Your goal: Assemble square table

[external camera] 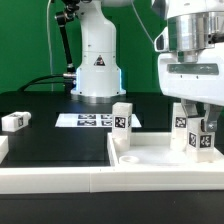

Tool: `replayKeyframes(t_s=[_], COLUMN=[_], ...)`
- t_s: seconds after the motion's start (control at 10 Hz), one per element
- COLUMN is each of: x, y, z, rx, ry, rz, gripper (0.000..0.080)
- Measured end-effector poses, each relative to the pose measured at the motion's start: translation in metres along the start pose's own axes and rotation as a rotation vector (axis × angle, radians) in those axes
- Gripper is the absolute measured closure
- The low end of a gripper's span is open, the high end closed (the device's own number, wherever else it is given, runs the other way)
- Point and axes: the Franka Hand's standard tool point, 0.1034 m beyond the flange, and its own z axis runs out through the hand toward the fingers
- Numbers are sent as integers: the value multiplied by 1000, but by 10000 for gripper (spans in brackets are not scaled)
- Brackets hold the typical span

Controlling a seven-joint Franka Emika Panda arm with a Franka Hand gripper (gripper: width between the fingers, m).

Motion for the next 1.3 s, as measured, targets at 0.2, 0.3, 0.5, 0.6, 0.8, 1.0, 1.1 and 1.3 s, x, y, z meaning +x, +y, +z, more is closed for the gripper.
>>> replayKeyframes(t_s=[0.2,0.3,0.5,0.6,0.8,1.0,1.1,1.3], x=[-1,-1,-2,-2,-3,-3,-5,-5], y=[0,0,-1,-1,-1,0,-2,-2], z=[0,0,0,0,1,-1,-2,-2], rx=[0,1,4,4,4,-28,-33,-31], ry=[-2,-5,-14,-17,-17,-22,-19,-21], rz=[167,223,379,396,331,268,164,-1], gripper=[509,509,509,497,297,179,159,151])
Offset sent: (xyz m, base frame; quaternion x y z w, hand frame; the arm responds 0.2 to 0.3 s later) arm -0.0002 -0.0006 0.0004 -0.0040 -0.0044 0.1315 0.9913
